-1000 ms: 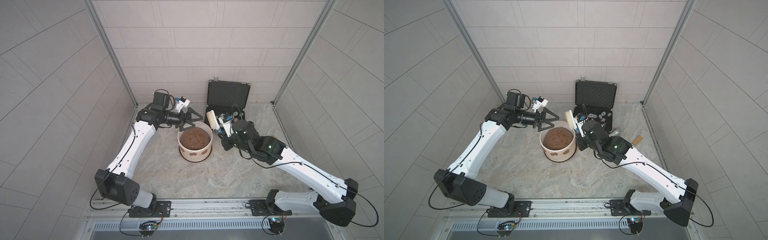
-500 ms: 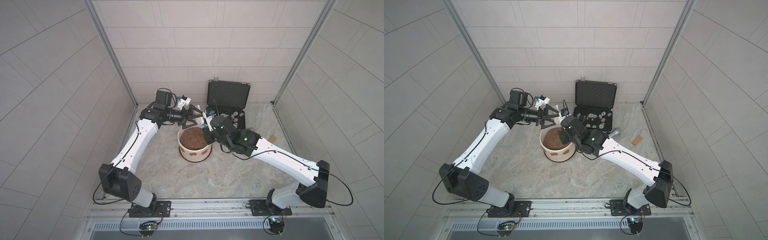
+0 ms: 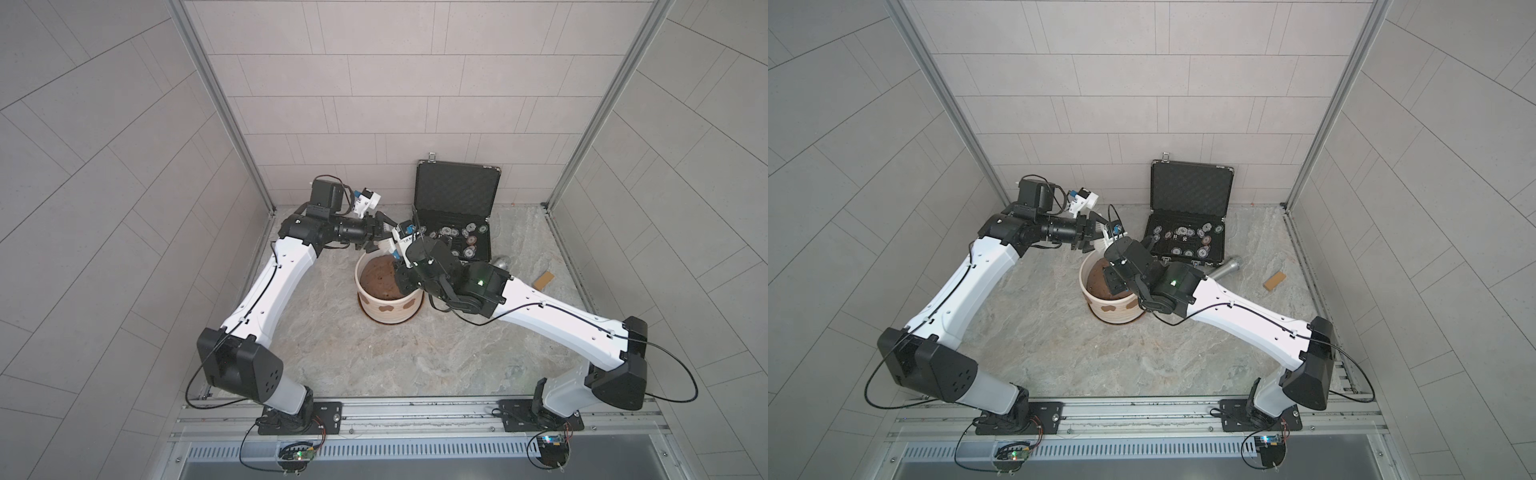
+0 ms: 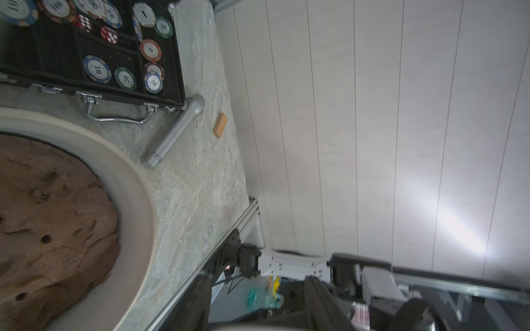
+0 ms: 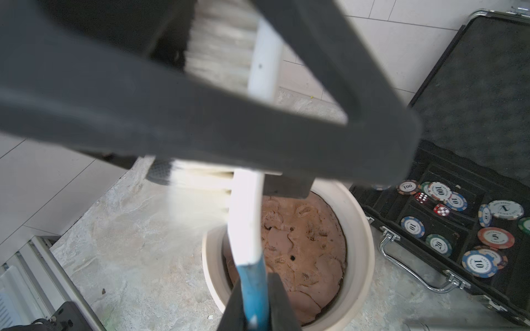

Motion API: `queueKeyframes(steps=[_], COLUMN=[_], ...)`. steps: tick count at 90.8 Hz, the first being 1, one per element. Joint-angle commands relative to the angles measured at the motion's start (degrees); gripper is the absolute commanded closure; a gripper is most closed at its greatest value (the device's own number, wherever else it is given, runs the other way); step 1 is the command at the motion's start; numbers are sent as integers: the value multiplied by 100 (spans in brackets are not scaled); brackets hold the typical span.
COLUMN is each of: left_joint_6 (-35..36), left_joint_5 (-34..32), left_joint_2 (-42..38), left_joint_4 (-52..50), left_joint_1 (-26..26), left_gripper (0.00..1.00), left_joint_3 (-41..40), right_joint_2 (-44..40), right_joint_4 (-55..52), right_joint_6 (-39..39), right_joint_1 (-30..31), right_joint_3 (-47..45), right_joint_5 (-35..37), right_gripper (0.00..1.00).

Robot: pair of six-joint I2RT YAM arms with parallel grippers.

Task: Scrub the dried mud off the ceramic pot
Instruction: Adjust the brush.

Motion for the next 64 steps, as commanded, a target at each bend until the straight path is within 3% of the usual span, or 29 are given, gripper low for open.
queueKeyframes(steps=[1, 11, 13, 22, 30, 33, 40, 51, 64], left_joint_6=[17, 59, 70, 183, 363, 440, 620, 1048, 1412], left_joint_5=[83, 170, 193, 302, 461, 564, 861, 1683, 2624], left_joint_2=[-35, -111, -119, -139, -159, -159, -151, -149, -209], left_joint_4=[-31, 24, 27, 27, 43, 59, 63, 140, -34], left_joint_1=[-25, -19, -19, -25, -23, -17, -16, -13, -16], left_gripper=[64, 79, 81, 86, 89, 91, 92, 92, 92], left_joint_3=[146, 142, 152, 205, 244, 269, 360, 512, 817], right_joint_2=[-53, -131, -157, -352, -798, -1017, -1576, -2158, -2119], right_joint_4=[-28, -43, -50, 3, 357, 584, 1288, 3302, 6388], right_joint_6=[200, 257, 266, 244, 333, 414, 767, 1922, 3962], right_joint_1=[-5, -5, -5, -12, -120, -215, -627, -1374, -1691], right_joint_3=[65, -22, -44, -252, -713, -958, -1594, -2602, -3369], right_joint_5=[192, 55, 0, -530, -1474, -1940, -3233, -5629, -6549], right_gripper=[100, 100, 95, 64, 18, 8, 4, 3, 5])
